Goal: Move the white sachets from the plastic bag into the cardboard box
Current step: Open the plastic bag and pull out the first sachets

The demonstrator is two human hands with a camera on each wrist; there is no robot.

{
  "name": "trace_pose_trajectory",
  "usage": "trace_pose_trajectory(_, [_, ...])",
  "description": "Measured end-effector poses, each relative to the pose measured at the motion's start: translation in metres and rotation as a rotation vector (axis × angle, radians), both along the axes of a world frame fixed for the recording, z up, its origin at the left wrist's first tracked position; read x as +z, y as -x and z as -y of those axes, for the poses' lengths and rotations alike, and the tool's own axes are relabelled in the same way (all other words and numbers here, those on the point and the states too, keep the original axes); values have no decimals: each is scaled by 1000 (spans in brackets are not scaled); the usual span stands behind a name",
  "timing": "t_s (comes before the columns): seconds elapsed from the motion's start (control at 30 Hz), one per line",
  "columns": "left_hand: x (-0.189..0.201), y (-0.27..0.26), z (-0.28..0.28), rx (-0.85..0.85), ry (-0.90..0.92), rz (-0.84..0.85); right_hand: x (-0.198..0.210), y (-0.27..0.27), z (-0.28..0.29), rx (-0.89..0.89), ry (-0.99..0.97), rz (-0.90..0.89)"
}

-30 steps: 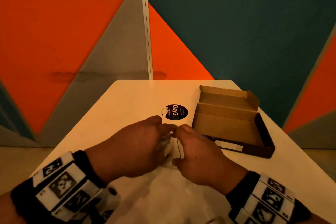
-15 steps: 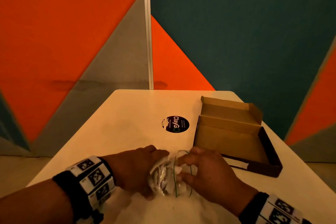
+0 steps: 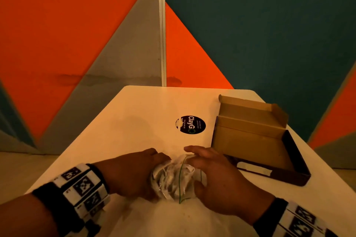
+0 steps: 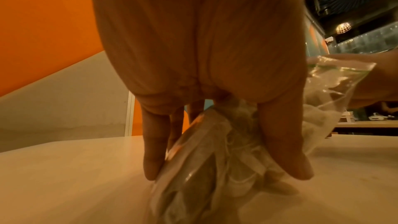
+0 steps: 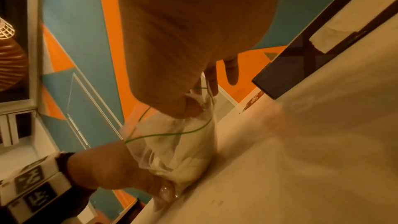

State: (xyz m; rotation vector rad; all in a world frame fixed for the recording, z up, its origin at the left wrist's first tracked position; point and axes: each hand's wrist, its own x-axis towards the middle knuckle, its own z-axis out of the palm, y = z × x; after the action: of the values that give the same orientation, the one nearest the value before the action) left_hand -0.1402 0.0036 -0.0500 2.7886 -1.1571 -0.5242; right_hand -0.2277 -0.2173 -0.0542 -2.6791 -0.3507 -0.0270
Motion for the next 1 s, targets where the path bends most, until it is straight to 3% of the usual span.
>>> trace_pose_trajectory(0.13, [-2, 0, -4, -7, 20, 0, -5, -4, -1, -16, 46, 42])
trace_pose_trajectory(0.47, [-10, -8, -33, 78, 33, 38, 9, -1, 4, -128, -244, 110])
trace_pose_trajectory(0.7, [-16, -11, -41, 130, 5, 88, 15, 1, -7, -329, -397, -96])
trace_pose_trajectory(0.87, [-16, -8, -40, 140, 7, 82, 15, 2, -16, -340, -753, -202])
trace_pose_trajectory(1.0, [-17, -6, -41, 143, 26, 83, 18, 1, -15, -272, -684, -179])
